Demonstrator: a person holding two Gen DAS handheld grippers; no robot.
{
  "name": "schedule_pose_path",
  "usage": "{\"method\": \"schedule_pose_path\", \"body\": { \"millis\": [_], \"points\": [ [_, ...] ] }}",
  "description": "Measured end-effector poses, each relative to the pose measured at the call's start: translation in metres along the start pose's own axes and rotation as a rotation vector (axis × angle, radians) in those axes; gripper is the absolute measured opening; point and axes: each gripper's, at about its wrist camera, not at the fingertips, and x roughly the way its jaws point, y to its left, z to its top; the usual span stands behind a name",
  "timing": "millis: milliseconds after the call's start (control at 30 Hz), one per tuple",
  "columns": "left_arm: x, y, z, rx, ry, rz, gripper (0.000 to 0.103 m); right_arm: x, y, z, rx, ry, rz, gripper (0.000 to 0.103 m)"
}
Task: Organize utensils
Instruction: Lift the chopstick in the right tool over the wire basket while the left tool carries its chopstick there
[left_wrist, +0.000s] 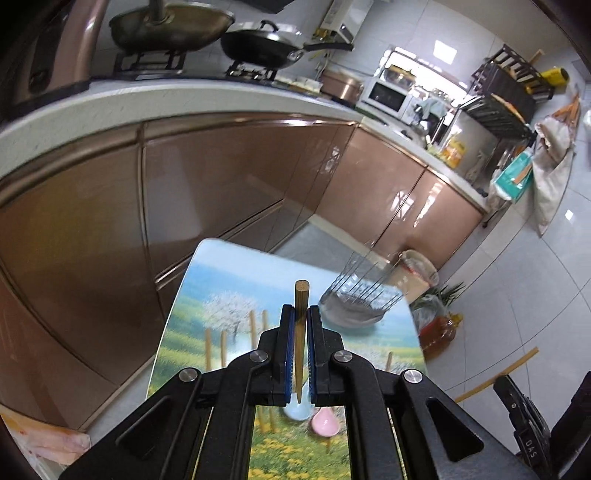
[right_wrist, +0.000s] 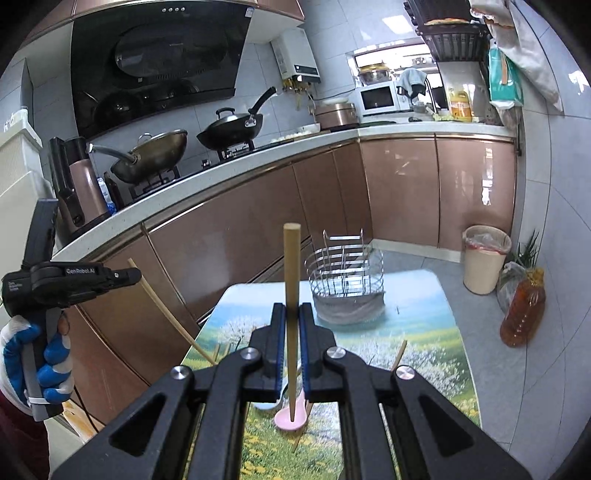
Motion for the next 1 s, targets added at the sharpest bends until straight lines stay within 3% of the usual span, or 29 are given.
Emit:
{"method": "schedule_pose_path", "body": {
  "millis": [367, 633, 800, 1000],
  "points": [
    [0.020, -0.064, 0.078, 0.040, -0.083, -0.092, 0.006, 0.035, -0.030, 0.090, -0.019, -0.087, -0.037, 0.006],
    [0.083, -0.112, 0.116, 0.088, -0.104, -0.108, 0.006, 0.099, -0.060, 0.149, -0.017, -0.128, -0.072, 0.006],
    [0.134, -0.121, 0.116, 0.102, -0.065, -0.093, 0.006, 0.152, -0.087, 0.148, -0.009, -0.102, -0.090, 0.007],
    [0.195, -0.124, 0.099, 0.148, -0.026, -0.058, 0.006, 0.216, -0.108, 0.117, -0.007, -0.048, -0.108, 0.007]
  ]
}}
